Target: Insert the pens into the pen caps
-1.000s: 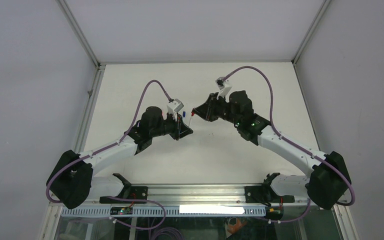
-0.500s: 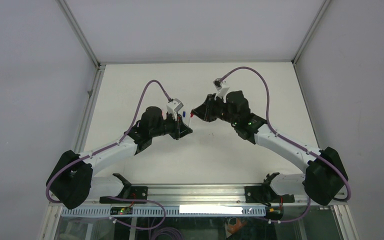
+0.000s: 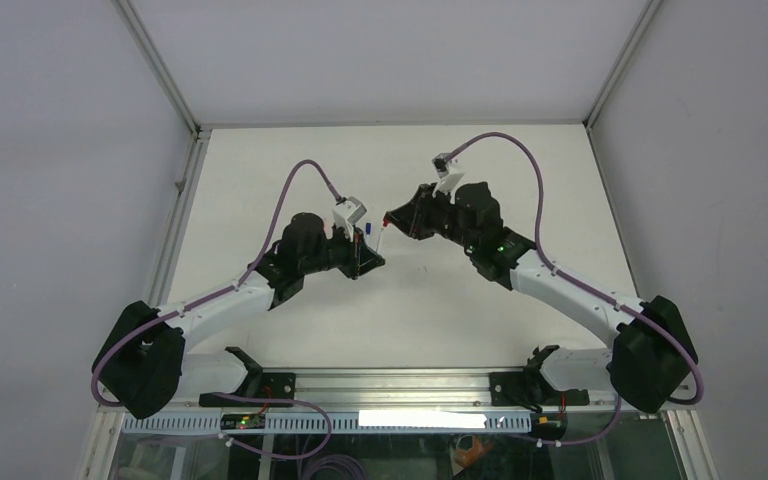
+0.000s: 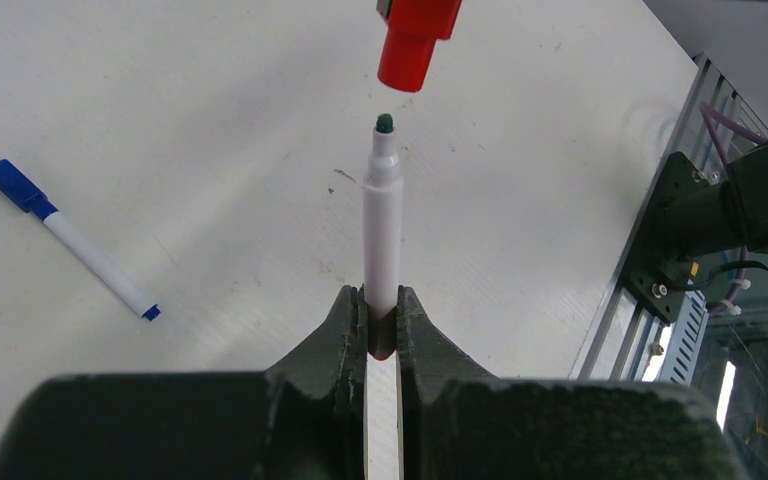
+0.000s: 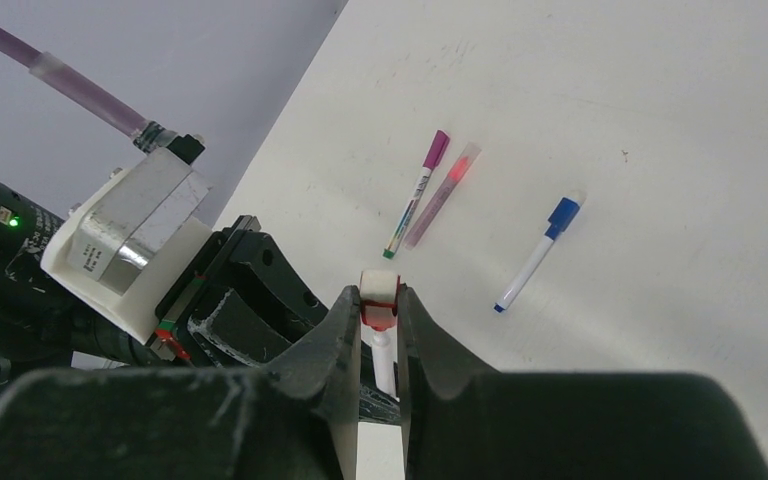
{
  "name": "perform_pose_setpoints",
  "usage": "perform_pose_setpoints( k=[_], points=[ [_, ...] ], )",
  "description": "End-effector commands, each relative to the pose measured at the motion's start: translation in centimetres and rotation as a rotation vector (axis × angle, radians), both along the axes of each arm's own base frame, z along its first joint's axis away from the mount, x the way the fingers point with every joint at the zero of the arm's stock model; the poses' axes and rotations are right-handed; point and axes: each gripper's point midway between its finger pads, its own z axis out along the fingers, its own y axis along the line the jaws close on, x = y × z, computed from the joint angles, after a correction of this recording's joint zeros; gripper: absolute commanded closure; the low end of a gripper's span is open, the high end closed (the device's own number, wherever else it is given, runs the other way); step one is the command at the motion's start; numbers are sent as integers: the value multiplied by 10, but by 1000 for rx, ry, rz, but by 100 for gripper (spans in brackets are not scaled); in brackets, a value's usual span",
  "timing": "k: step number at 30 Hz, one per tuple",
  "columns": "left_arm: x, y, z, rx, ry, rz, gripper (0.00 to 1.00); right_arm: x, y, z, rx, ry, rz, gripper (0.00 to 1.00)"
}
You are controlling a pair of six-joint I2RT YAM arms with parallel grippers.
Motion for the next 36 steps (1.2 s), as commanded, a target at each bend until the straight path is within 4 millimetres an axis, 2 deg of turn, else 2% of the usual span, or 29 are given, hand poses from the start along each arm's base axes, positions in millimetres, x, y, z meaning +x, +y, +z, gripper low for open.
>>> perform_pose_setpoints(
  k=[1, 8, 14, 19, 25, 30, 36],
  points=[
    [2, -4, 24, -43, -86, -9, 100, -1, 12, 17, 52, -26, 37, 100],
    [3, -4, 23, -38, -88, -7, 100, -12, 22, 9, 33, 9, 87, 100],
    [4, -2, 22, -30, -89, 1, 100, -17, 20, 7, 20, 20, 104, 100],
    [6, 1, 24, -11, -105, 14, 100, -28, 27, 3, -33, 39, 199, 100],
    [13, 7, 28, 61, -148, 18, 100, -39, 27, -21, -155, 120, 285, 100],
    [20, 12, 32, 116, -191, 30, 100, -50, 32, -44, -187, 217, 346, 100],
    [35, 23, 49, 144, -259, 112, 100, -64, 35, -66, -206, 277, 360, 100]
  ],
)
